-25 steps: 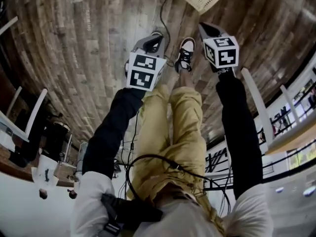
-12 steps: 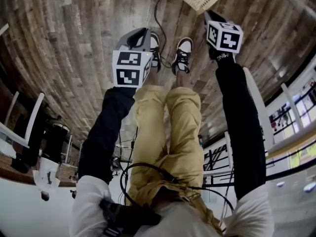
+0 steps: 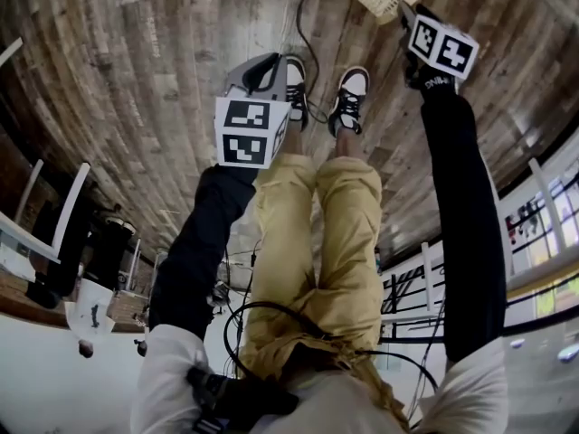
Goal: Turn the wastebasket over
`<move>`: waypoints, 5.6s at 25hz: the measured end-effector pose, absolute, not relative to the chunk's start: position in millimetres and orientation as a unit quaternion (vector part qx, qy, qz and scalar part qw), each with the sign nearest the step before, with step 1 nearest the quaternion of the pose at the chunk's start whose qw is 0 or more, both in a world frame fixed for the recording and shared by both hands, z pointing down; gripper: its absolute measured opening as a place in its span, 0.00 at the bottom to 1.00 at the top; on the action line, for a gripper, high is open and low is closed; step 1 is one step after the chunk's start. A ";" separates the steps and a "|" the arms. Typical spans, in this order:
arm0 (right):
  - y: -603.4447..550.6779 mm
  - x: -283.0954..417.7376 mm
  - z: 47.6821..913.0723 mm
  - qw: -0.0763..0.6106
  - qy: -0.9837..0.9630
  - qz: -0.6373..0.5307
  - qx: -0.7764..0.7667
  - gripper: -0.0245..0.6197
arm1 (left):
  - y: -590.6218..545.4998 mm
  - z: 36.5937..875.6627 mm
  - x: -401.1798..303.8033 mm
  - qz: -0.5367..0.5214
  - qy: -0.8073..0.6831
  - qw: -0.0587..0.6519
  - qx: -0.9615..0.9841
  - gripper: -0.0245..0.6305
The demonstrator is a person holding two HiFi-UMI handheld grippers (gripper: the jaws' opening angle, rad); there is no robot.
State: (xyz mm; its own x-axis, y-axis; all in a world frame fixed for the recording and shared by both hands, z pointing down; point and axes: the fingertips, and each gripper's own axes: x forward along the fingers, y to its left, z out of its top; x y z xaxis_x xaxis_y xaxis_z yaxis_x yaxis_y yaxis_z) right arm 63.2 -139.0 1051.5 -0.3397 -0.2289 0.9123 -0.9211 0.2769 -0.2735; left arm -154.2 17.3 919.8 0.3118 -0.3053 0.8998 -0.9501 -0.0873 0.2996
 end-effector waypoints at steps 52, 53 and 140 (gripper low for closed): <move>-12.2 56.2 1062.3 0.595 -0.756 0.226 0.153 0.15 | 36.6 887.2 -108.1 0.353 -0.444 0.471 0.675 0.04; -11.9 56.6 1061.0 0.593 -0.756 0.231 0.154 0.15 | 37.0 885.6 -107.7 0.353 -0.445 0.471 0.675 0.04; -90.9 56.4 9.6 -0.047 -0.882 -0.057 0.466 0.07 | -98.0 35.3 -18.0 -0.038 -0.535 0.037 0.843 0.04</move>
State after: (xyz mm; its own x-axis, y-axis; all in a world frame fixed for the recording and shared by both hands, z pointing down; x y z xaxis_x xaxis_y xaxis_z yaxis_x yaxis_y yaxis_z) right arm 56.4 -90.9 9.6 -0.5609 -0.8165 -0.1368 -0.8274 0.5588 0.0570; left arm -18.0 -98.0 35.3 0.4249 -0.9049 -0.0248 -0.8994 -0.4251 0.1021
